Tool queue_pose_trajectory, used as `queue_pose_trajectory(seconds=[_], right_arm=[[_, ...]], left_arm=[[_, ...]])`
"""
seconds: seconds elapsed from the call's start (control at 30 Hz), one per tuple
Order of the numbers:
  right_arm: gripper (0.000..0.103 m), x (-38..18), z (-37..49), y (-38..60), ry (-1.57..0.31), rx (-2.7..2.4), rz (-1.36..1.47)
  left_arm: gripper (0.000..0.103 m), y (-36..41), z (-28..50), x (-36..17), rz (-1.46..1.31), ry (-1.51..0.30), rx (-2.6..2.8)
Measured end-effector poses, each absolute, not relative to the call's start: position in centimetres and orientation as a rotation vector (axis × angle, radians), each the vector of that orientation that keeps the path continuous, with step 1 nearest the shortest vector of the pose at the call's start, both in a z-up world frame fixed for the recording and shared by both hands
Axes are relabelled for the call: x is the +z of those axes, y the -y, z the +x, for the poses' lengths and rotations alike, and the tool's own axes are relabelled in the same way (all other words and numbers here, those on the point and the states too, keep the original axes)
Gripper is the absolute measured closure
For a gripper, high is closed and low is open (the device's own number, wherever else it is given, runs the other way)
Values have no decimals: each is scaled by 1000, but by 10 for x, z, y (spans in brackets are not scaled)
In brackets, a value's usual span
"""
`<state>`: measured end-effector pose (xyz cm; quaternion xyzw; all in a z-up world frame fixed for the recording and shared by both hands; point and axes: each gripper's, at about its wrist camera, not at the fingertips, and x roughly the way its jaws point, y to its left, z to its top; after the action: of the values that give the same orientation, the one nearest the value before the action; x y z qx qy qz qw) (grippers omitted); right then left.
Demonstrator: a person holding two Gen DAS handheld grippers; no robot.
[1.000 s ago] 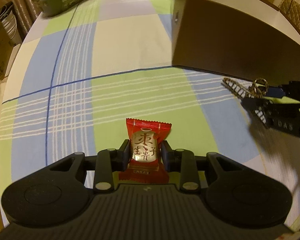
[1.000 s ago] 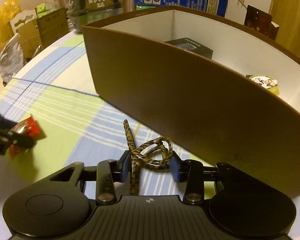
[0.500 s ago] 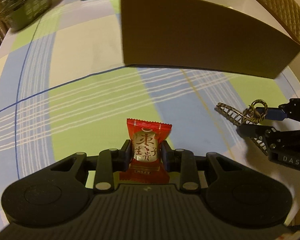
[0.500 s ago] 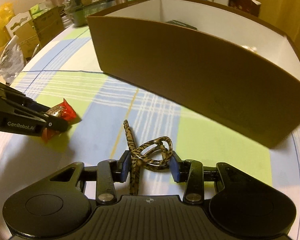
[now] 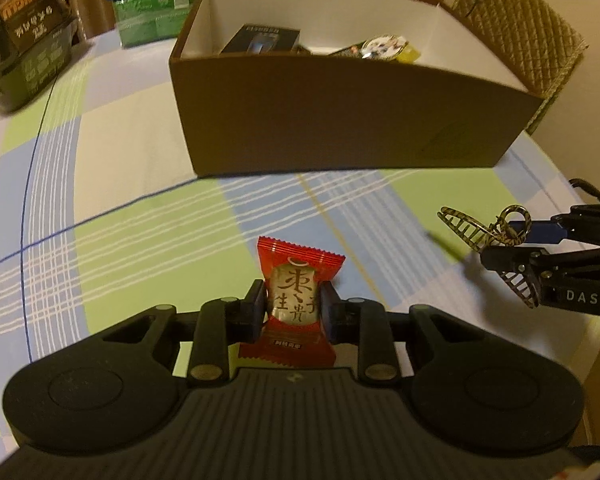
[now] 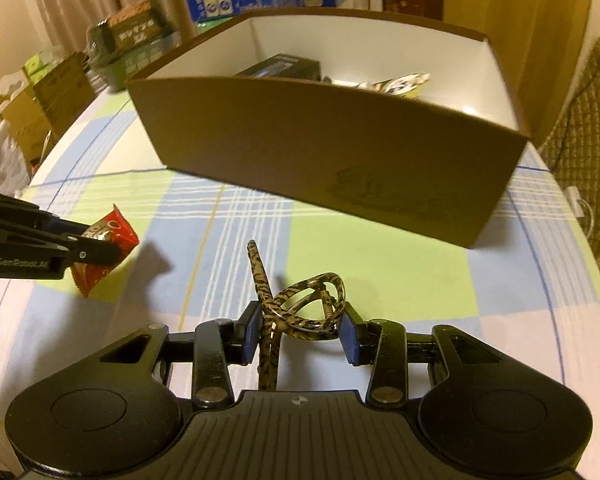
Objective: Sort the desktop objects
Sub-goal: 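Lift and carry the candy packet and claw clip over the brown box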
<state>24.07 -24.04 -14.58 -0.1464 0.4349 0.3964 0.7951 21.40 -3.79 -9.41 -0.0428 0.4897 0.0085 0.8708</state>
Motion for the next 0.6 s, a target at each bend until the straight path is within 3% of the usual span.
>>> queue_pose_trajectory(seconds=[0.6], right_arm=[[65,-96,249,240,-838,891,-275]], left_arm=[[80,54,223,-41,-74,-889,-31]])
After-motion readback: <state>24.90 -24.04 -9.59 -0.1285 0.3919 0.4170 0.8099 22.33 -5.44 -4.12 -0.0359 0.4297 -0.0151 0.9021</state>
